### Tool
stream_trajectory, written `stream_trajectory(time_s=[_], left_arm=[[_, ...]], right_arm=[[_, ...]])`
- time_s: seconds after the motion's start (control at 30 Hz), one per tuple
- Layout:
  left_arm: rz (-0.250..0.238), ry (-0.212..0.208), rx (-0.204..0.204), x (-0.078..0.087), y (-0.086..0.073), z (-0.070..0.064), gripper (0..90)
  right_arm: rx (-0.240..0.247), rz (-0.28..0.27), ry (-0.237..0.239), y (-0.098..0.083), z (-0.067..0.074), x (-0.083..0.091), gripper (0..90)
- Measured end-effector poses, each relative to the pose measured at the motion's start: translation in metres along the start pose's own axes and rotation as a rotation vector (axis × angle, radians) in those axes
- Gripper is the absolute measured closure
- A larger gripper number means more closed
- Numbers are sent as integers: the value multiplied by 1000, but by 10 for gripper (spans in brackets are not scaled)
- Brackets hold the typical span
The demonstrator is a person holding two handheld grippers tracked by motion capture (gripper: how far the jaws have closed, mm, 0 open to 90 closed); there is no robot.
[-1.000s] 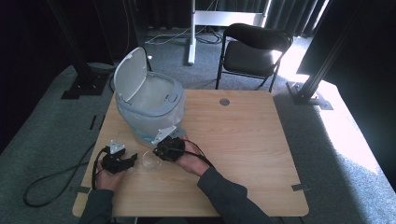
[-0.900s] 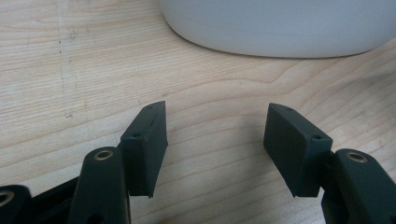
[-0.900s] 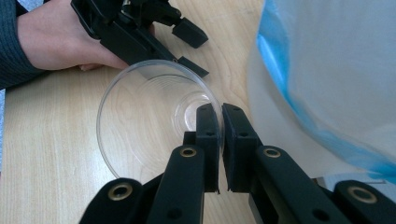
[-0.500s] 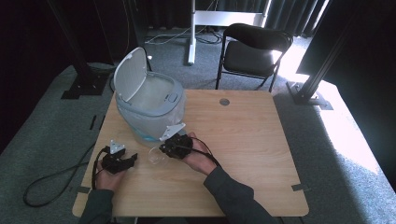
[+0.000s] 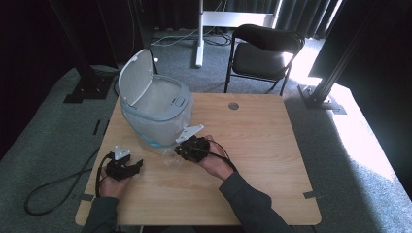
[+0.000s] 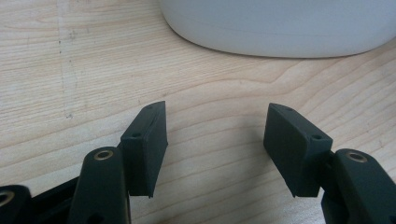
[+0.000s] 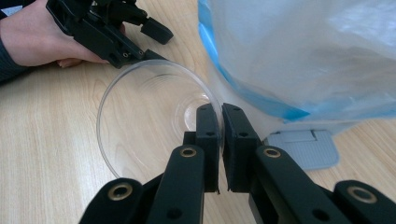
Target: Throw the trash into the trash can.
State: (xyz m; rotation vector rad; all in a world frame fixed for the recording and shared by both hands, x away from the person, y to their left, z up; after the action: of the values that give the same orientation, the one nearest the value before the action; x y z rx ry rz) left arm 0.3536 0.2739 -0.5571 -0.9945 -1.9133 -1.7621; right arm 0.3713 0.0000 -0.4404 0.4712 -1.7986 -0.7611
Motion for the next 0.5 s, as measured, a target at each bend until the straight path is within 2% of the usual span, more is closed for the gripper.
stream_trajectory(time_s=[0.5], left_arm=[[1,0,-1,0,0,0,398]], right_arm=[[-16,5,-31,-7,-9,13,859]])
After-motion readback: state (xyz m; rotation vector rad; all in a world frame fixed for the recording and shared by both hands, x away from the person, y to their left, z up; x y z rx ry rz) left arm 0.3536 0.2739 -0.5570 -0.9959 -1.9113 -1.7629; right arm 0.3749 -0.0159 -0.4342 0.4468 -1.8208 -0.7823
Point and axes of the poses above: each handheld gripper's, and its own axes: x roughly backward along the jaws, y roughly out of its top, z roughly to its left, the point moved 2 cm from there along -x, roughly forward along the jaws, and after that the axes turned 13 degrees about x, right-handed, at the moved point
